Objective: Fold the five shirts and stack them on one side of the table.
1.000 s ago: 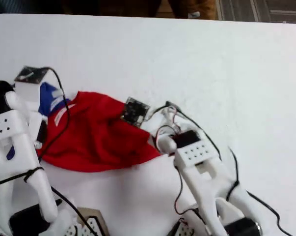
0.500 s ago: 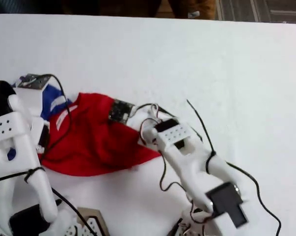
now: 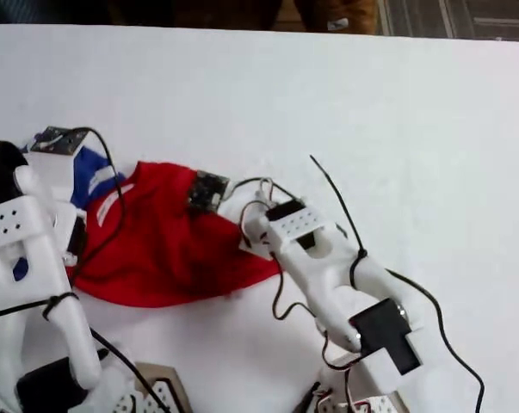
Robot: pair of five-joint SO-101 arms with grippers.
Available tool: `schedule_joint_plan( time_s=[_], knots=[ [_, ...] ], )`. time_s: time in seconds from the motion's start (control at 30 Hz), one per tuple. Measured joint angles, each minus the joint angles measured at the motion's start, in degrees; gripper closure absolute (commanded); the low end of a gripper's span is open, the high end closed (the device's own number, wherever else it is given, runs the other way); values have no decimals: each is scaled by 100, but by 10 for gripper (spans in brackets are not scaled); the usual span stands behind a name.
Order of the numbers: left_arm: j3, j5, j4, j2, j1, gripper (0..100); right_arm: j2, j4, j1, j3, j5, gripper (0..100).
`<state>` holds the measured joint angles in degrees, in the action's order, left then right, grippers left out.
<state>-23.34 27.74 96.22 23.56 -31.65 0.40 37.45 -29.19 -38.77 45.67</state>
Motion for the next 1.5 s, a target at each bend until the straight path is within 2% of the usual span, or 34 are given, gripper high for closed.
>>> schedule_joint_plan(
  time_s=[0.13,0.37,0.57,0.7,0.83,1.03,1.27,1.5],
  knots=[
    [0,0,0,0,0,976,0,246,325,281,9,981],
    [0,0,0,0,0,976,0,1222,1574,949,0,980],
    [0,0,0,0,0,976,0,2207,1653,1046,9,980],
    [-246,0,-53,0,0,976,0,2453,1222,1046,105,978],
    [-730,9,-299,18,-9,976,0,2690,387,1046,598,977],
    [-1073,9,-475,18,-9,976,0,2884,-607,1099,800,972],
    [-1073,9,-484,18,-9,976,0,2875,-1011,1380,809,786],
    [-1073,9,-484,18,-9,976,202,2611,-1020,1389,1099,821]
  ],
)
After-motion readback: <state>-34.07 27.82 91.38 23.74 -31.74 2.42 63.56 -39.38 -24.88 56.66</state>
